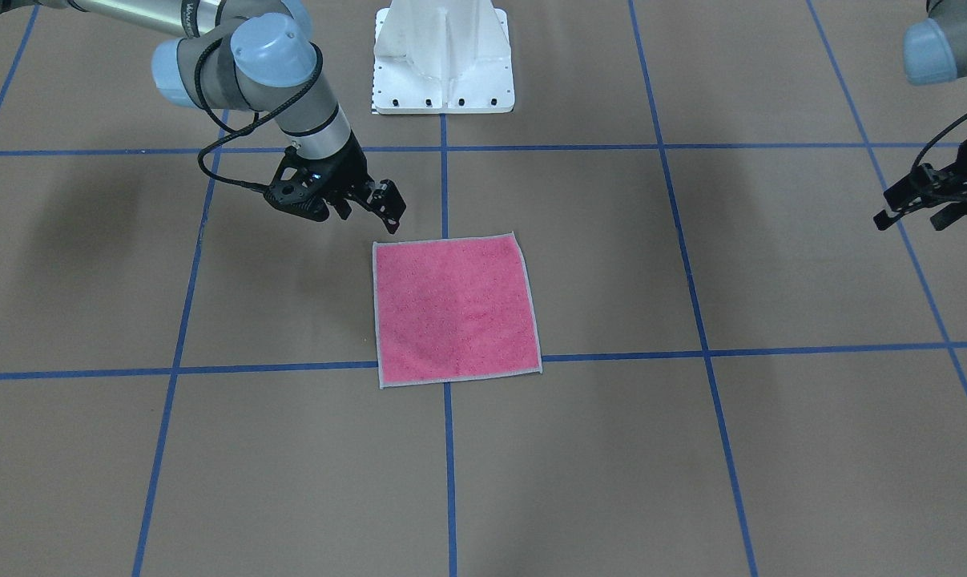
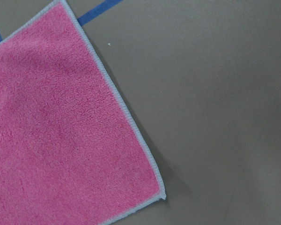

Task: Fold towel twice with both arms
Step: 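Pinch the towel corner with the right gripper while the left arm approaches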

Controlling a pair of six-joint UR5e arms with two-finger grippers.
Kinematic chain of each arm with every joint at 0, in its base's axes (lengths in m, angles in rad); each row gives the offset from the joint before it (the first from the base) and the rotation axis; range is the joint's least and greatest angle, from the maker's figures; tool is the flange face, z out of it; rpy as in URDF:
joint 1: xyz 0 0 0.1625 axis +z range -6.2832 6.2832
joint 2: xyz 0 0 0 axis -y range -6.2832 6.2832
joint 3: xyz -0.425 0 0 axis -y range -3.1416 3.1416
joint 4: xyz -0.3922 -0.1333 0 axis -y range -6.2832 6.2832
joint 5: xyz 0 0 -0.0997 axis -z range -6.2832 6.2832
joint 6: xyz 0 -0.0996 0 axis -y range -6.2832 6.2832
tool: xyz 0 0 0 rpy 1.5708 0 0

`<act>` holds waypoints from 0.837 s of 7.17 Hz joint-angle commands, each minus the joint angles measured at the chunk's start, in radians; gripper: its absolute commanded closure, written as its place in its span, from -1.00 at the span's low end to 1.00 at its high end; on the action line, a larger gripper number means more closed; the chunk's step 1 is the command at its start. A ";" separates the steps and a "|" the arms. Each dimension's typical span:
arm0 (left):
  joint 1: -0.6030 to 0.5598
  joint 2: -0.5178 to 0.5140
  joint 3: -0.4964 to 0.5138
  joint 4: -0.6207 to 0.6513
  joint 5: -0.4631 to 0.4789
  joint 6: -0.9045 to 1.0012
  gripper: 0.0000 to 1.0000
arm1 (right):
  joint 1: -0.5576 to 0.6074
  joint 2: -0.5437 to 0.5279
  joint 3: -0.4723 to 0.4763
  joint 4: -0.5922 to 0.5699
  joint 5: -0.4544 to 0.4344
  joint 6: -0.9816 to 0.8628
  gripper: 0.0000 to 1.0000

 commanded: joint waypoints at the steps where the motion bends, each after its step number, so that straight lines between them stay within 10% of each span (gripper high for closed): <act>1: 0.082 -0.032 0.000 -0.004 0.000 -0.149 -1.00 | -0.039 -0.002 -0.030 0.063 -0.077 -0.001 -1.00; 3: 0.163 -0.091 0.001 0.000 0.046 -0.283 -1.00 | -0.038 -0.006 -0.053 0.083 -0.084 0.010 -0.97; 6: 0.205 -0.127 0.001 0.000 0.089 -0.353 -1.00 | -0.038 -0.002 -0.070 0.083 -0.084 0.111 -0.03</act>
